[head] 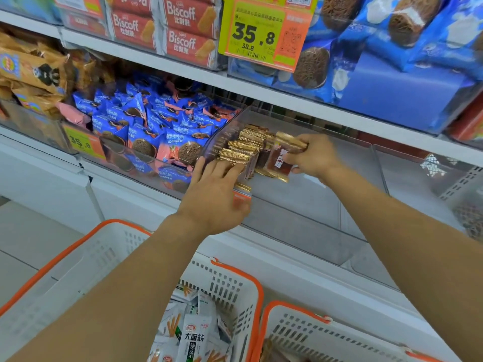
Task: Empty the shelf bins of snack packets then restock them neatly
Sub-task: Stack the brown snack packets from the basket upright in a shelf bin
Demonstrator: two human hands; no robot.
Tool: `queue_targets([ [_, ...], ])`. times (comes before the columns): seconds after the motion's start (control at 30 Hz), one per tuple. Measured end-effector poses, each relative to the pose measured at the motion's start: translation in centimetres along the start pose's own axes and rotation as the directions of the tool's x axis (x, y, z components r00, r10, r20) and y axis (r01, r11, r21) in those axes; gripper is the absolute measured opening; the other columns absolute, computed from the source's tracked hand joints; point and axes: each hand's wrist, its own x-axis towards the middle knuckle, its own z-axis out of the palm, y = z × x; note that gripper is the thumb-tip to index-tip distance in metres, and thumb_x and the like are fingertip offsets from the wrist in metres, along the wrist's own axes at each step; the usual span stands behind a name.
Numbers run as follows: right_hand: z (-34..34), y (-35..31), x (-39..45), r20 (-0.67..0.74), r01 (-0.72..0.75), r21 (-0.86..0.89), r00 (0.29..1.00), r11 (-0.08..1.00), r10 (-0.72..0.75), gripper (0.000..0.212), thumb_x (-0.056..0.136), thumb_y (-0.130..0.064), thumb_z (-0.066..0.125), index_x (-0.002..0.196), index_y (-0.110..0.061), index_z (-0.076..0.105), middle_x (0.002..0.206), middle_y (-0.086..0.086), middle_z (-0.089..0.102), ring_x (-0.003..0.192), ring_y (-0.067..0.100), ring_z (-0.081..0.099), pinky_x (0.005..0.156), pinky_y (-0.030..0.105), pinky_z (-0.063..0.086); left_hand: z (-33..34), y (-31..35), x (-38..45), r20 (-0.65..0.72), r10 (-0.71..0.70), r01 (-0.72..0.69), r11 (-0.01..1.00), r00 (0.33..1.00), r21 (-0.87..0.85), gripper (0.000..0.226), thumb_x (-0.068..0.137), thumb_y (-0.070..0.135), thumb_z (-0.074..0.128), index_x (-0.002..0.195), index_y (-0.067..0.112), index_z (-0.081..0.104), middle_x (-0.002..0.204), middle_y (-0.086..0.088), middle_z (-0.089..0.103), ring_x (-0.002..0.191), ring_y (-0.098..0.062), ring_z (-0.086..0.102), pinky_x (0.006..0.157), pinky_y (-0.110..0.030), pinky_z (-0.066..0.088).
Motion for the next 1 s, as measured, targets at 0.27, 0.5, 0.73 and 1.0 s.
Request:
queue_targets([
  [0.27, 5.2, 2.6, 3.5, -0.117, -0.126, -0.016, 0.985, 0.992, 0.123, 0.053, 0.076, -0.024, 0.088, 0.115, -0.009, 0.056, 0.103, 0.0, 0.063, 0.095, 0.014, 0.061, 0.072, 0.017, 0.042, -1.1, 0.0, 2.1, -0.067, -0.065, 0.067, 0.997, 0.996, 0.032, 0.034, 0.093, 0.049, 0.061, 0.11, 0.023, 0.073, 0.116, -0.003, 0.057, 0.114, -0.026, 0.042, 0.098, -0.04, 0.029],
  [0.5, 4.9, 2.9, 3.2, -0.162, -0.19, 0.085, 0.966, 0.978, 0.201, 0.071, 0.079, -0.02, 0.085, 0.133, -0.003, 0.043, 0.133, 0.012, 0.049, 0.118, 0.025, 0.054, 0.081, 0.017, 0.039, -3.5, -1.4, 5.8, 0.225, -0.031, 0.056, 0.993, 0.974, -0.108, 0.016, 0.086, 0.023, 0.079, 0.098, 0.021, 0.069, 0.085, 0.009, 0.063, 0.085, -0.012, 0.06, 0.066, -0.02, 0.042],
  [0.73, 3.2, -0.8, -2.8, 0.443, -0.043, 0.288, 0.892, 0.957, -0.093, 0.035, 0.083, -0.016, 0.082, 0.111, -0.008, 0.062, 0.097, 0.015, 0.073, 0.08, 0.023, 0.07, 0.081, 0.041, 0.062, -4.0, -1.9, 8.9, 0.357, 0.115, -0.192, 0.963, 0.927, 0.189, 0.014, 0.094, 0.018, 0.067, 0.106, 0.02, 0.073, 0.092, 0.001, 0.066, 0.08, -0.017, 0.06, 0.067, -0.027, 0.037],
  [1.0, 7.3, -2.2, -2.5, 0.419, 0.121, 0.018, 0.9, 0.992, -0.117, 0.022, 0.086, -0.032, 0.079, 0.073, -0.022, 0.065, 0.078, -0.005, 0.067, 0.082, 0.015, 0.062, 0.082, 0.033, 0.053, -4.4, -2.4, 9.2, 0.466, 0.261, -0.412, 0.875, 0.846, 0.256, 0.024, 0.082, 0.028, 0.077, 0.105, 0.025, 0.071, 0.103, -0.001, 0.065, 0.097, -0.026, 0.063, 0.079, -0.045, 0.055],
])
